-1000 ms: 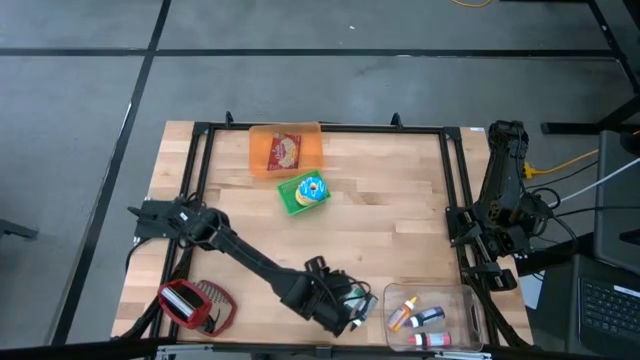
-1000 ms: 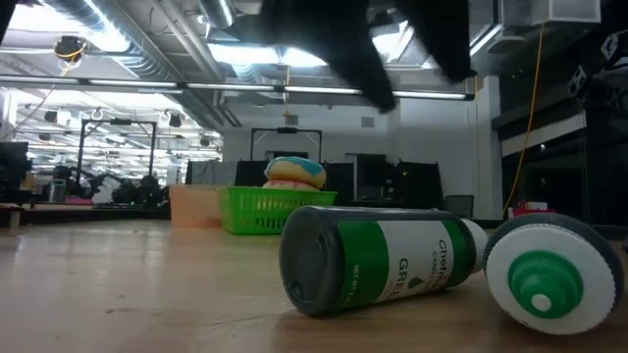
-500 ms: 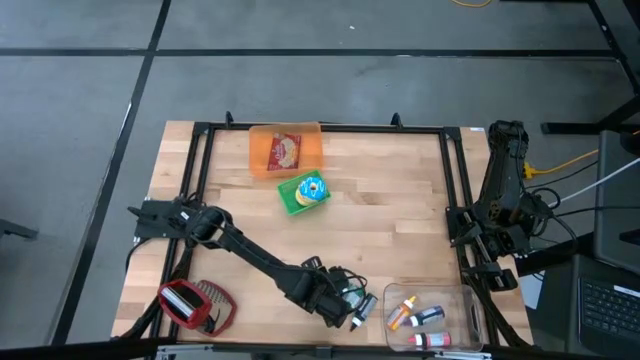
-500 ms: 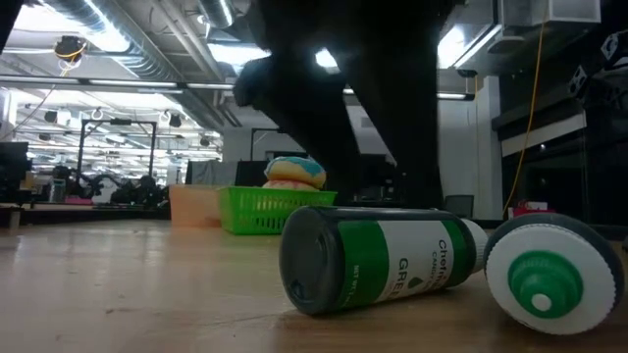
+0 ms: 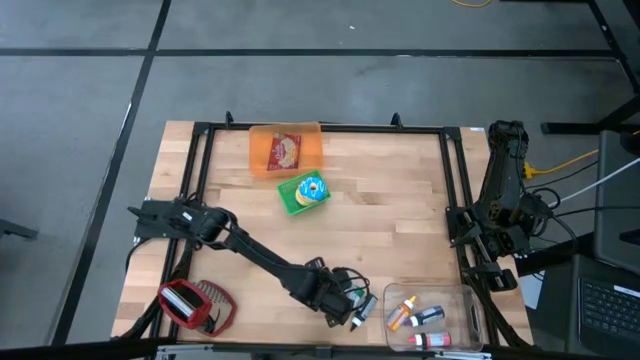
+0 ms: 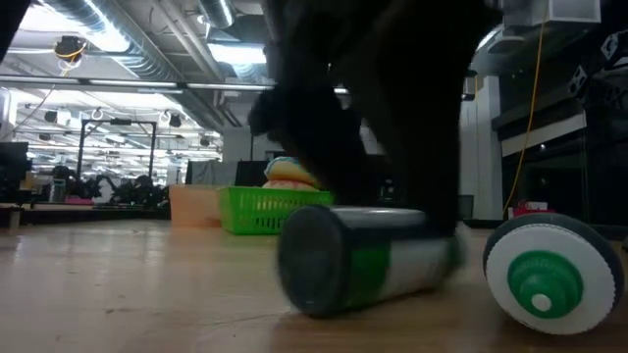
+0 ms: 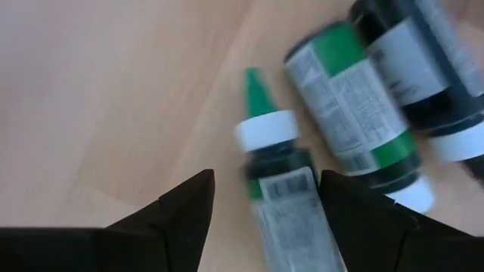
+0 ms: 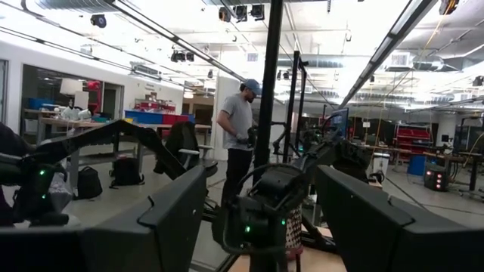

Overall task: Pick & Place Food Item
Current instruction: Put the left green food coloring into the transparent bin

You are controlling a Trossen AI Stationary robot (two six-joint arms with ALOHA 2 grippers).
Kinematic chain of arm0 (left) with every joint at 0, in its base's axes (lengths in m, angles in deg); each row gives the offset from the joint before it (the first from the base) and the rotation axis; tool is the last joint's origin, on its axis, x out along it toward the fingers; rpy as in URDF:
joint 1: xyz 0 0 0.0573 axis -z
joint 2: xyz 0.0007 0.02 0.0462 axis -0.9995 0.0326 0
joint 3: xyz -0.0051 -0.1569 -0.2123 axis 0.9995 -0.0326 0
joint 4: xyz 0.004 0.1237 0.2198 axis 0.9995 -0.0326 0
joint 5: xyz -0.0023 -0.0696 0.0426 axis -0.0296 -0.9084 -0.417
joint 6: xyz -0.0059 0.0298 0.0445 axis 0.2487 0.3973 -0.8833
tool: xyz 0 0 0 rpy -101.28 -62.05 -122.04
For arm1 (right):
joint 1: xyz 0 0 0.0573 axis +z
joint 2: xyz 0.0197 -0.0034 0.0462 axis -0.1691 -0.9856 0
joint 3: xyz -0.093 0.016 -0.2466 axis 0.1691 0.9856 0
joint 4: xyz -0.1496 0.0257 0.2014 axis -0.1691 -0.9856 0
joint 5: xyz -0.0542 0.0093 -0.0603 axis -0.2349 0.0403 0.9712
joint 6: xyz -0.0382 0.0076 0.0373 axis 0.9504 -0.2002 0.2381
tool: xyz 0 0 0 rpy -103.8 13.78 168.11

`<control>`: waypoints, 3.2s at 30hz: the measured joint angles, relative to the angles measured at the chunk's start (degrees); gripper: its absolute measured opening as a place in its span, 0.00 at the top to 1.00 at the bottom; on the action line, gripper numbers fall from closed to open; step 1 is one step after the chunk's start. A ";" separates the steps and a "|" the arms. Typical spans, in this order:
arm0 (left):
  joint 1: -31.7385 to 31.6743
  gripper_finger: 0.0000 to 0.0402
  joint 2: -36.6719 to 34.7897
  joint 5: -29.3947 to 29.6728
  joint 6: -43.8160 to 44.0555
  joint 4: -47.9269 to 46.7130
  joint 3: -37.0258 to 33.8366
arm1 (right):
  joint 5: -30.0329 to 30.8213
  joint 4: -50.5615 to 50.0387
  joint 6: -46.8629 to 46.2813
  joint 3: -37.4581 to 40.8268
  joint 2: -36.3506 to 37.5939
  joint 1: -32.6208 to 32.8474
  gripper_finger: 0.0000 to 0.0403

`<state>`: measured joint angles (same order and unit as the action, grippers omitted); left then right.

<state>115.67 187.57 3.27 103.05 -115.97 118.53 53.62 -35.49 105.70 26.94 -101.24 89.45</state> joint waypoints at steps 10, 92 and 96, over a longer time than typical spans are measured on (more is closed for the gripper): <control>-1.20 0.41 3.30 -3.08 0.21 -0.84 0.24 | -0.02 -0.13 -0.03 0.00 0.02 0.01 0.37; -2.13 0.67 4.01 -8.61 -0.68 -5.87 3.56 | -0.02 -0.20 -0.23 0.01 0.01 0.00 0.38; -2.09 0.73 4.20 -7.46 -2.22 -5.84 4.26 | -0.02 -0.20 -0.23 0.00 0.02 0.00 0.38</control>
<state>113.58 191.77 -4.20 100.83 -121.80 122.79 53.60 -35.68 105.47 26.94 -101.21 89.45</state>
